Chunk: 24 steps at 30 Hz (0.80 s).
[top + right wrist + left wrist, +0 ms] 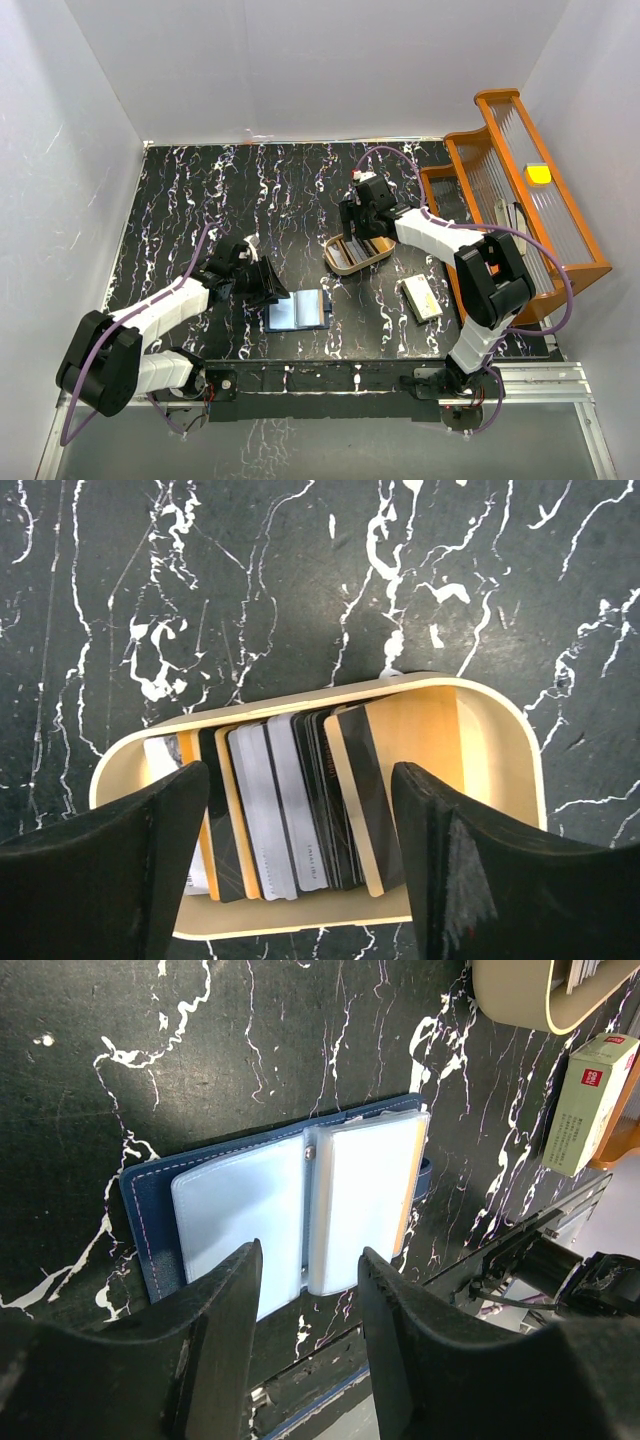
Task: Put the credit cards into the card holder
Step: Pick up the credit card from the storage box.
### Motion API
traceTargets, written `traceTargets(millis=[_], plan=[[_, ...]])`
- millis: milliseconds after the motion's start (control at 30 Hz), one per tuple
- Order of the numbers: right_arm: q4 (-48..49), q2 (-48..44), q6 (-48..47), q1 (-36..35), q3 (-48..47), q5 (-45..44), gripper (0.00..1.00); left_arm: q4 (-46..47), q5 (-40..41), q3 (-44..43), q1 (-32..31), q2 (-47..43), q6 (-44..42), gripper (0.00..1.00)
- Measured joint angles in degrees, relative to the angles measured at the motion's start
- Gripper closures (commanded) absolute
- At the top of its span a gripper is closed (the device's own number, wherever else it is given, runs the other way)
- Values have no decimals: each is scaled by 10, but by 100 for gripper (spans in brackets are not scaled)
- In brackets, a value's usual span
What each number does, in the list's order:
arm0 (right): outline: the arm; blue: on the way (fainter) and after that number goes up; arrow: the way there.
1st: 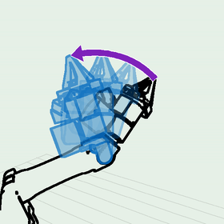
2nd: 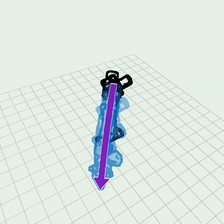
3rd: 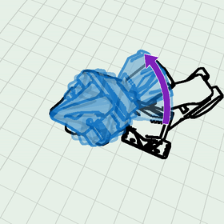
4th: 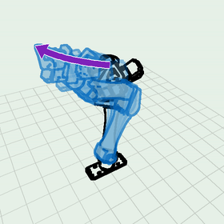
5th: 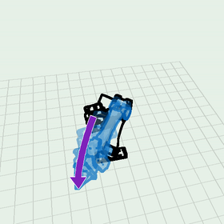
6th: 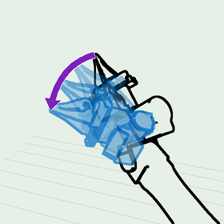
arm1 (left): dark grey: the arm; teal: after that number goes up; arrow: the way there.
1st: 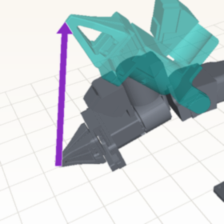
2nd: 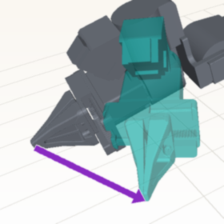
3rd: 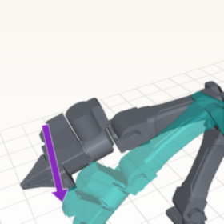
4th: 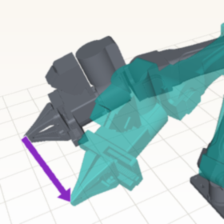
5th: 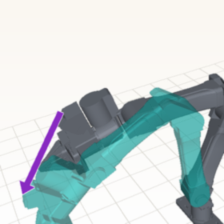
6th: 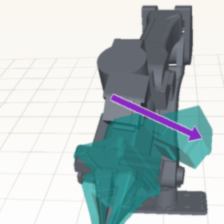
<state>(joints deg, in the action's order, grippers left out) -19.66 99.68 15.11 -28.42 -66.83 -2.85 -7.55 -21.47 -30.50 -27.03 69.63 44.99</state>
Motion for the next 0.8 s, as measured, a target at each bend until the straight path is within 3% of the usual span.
traceTargets(millis=[133, 367, 667, 800], plan=[[0, 0, -7, 0, 0, -18, 21, 2, -1, 2, 0, 2, 0, 59], [2, 24, -15, 0, 2, -18, 23, 2, -1, 2, 0, 2, 0, 59], [6, 28, -22, 2, 3, -11, 51, 2, -1, 2, 0, 2, 0, 59], [6, 24, -24, 4, 3, -6, 55, 2, -1, 2, 0, 2, 0, 59]])
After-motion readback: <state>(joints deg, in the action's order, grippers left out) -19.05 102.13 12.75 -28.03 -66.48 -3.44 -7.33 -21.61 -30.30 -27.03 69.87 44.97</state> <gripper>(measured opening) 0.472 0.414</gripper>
